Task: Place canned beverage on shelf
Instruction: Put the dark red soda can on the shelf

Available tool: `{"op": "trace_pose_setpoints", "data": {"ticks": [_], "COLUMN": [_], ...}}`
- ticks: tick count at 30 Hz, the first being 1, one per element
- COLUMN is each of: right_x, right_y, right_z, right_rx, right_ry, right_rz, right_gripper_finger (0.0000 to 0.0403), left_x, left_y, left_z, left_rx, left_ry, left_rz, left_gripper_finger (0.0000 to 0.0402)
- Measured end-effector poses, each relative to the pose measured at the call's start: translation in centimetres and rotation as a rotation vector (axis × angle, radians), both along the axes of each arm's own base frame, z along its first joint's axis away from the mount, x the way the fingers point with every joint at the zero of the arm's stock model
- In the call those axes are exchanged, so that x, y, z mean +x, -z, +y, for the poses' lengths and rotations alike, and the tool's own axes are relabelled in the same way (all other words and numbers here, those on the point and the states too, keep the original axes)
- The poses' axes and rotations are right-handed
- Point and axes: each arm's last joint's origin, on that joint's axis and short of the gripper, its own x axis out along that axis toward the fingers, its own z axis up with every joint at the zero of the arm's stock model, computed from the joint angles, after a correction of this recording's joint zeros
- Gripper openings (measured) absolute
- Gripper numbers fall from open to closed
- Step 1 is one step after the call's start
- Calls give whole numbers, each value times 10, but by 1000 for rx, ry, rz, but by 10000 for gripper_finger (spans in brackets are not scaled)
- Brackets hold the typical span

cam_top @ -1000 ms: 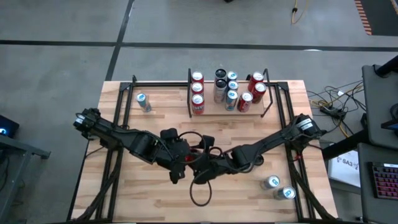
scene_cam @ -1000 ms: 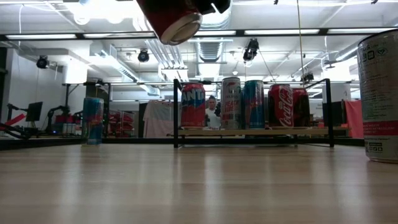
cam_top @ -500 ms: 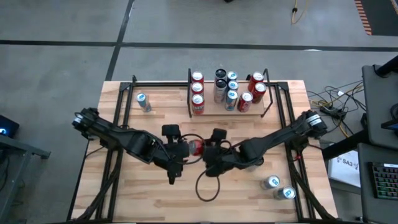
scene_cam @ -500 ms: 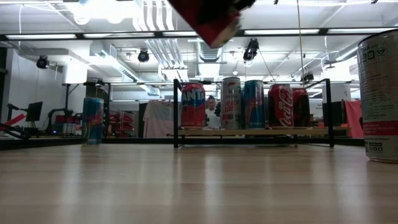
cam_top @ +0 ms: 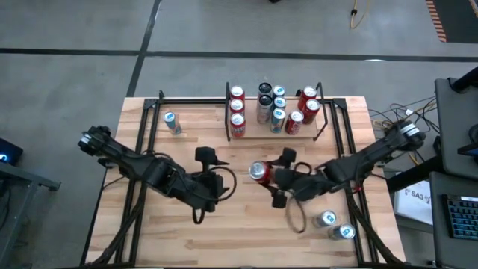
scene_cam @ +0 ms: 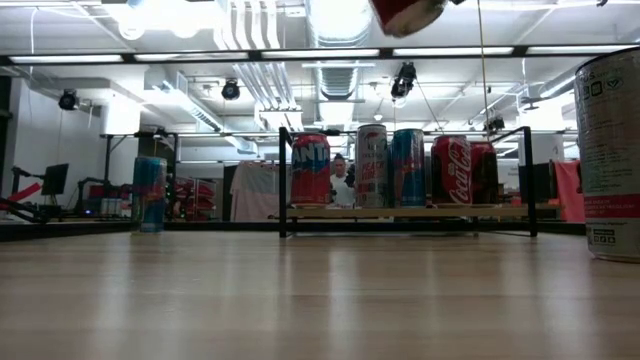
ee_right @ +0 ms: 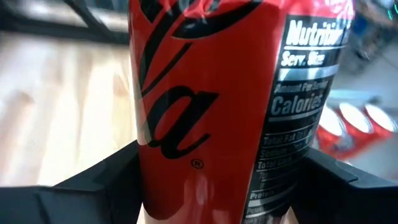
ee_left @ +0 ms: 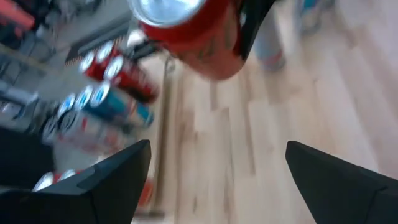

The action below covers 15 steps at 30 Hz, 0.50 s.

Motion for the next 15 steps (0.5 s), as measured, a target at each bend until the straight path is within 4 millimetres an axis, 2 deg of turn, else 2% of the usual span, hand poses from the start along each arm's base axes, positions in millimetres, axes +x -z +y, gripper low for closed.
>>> {"op": "trace_pose_setpoints", "data": {"ticks": [3,8,11,15], "right_x": [-10,-16,-15,-15], "right_y": [3,4,2,2], "right_z": [-5,-8,-9,-9], "right_rx": [13,9,-8,-20], "right_ry": [-91,-244,-278,-280], "right_rz": [-123,-287,-321,-318], "right_gripper_finger": [289,289,289,289], "left_x": [5,14,19,23], "left_y": [7,22,29,35], "left_z": [-2,0,6,21], "left_rx": [-37,-83,-95,-114], "left_ry": [71,169,178,183], "left_rz": [-122,-372,-534,-654], "left_gripper_finger": [356,356,354,348]}}
